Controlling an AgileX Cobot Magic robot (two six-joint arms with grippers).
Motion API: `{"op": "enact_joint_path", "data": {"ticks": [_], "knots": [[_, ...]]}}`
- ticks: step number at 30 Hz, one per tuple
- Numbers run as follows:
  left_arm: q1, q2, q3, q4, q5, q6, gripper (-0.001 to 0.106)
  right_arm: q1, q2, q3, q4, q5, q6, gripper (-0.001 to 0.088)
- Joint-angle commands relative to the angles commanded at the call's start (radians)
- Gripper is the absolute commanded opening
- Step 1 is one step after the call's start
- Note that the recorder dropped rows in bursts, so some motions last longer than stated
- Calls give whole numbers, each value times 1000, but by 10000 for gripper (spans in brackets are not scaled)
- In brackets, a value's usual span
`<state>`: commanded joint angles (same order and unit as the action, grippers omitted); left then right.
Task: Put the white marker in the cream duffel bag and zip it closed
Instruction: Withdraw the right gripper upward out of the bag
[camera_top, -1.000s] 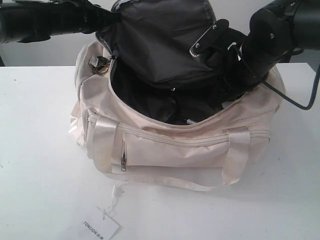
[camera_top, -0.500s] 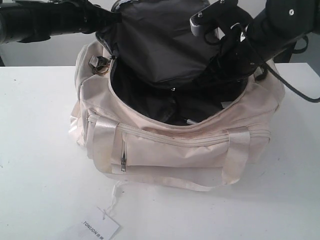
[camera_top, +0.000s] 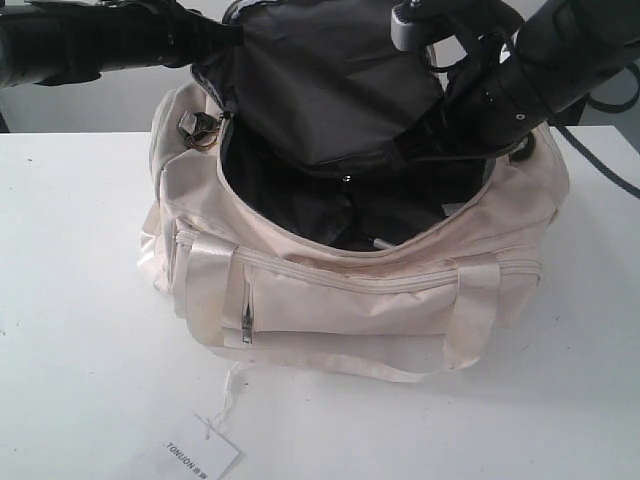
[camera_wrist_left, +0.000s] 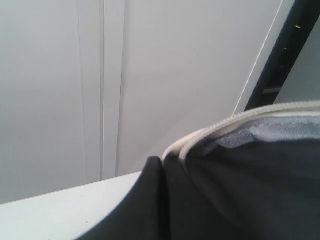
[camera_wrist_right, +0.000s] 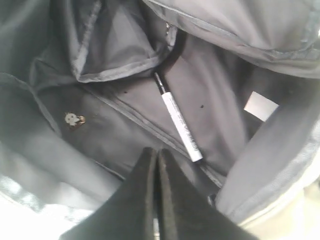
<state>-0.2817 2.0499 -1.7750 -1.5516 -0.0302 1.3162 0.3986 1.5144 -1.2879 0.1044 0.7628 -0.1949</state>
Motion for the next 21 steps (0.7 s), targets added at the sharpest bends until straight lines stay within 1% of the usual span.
{"op": "enact_joint_path", "data": {"ticks": [7, 8, 12, 18, 21], "knots": [[0, 0, 0, 0, 0, 0, 0, 0, 0, 0, 0, 0, 2, 0], [0, 0, 0, 0, 0, 0, 0, 0, 0, 0, 0, 4, 19, 0], [0, 0, 0, 0, 0, 0, 0, 0, 0, 0, 14, 48, 62, 0], [0, 0, 0, 0, 0, 0, 0, 0, 0, 0, 83, 117, 65, 0], [0, 0, 0, 0, 0, 0, 0, 0, 0, 0, 85, 152, 65, 0]]}}
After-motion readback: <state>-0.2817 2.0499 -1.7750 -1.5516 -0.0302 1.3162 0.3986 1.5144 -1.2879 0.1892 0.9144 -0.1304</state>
